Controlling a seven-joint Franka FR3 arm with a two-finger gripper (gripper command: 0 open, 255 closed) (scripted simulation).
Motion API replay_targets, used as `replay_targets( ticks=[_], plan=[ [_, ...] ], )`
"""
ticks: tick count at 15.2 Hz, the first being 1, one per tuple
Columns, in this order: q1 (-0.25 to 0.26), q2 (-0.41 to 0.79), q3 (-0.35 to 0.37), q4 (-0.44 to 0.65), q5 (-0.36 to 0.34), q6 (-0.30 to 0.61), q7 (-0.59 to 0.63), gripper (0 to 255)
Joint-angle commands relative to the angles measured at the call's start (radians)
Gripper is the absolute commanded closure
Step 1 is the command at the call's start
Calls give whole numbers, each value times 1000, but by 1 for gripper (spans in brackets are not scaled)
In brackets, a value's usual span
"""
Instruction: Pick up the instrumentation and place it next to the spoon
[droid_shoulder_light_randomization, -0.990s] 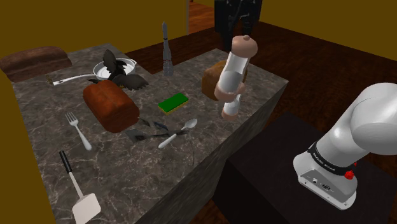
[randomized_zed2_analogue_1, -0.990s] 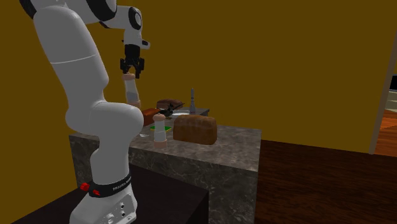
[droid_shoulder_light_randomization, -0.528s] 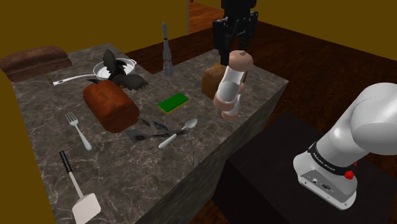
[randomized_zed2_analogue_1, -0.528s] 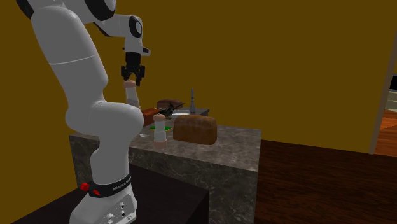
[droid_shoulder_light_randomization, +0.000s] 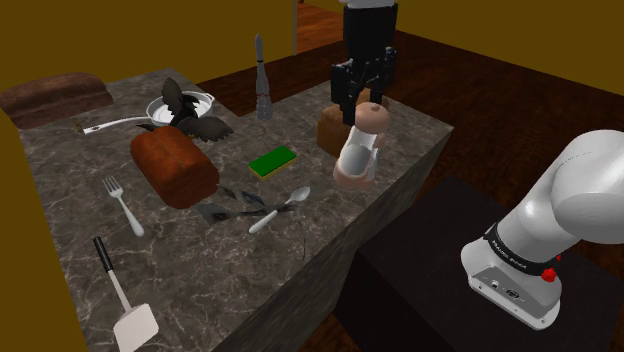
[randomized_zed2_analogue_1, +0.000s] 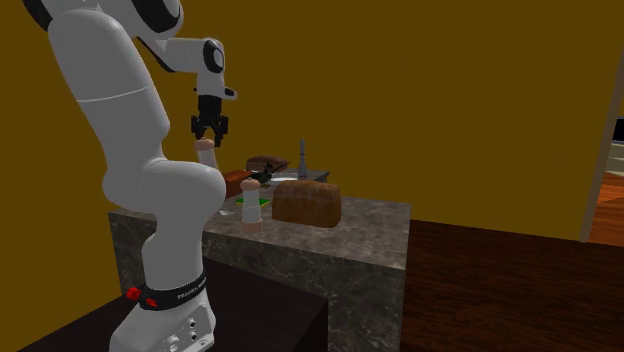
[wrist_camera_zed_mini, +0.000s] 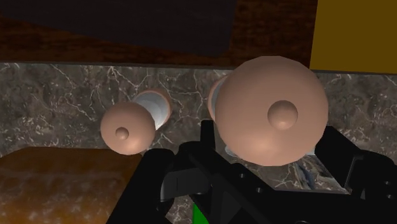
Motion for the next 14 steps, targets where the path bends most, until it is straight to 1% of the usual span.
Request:
replay_targets(
  ticks=[1,14],
  plan=[
    [0,3,2,-25,1,28,-3,255],
    [5,31,23,-175,8,206,-11,255]
  ],
)
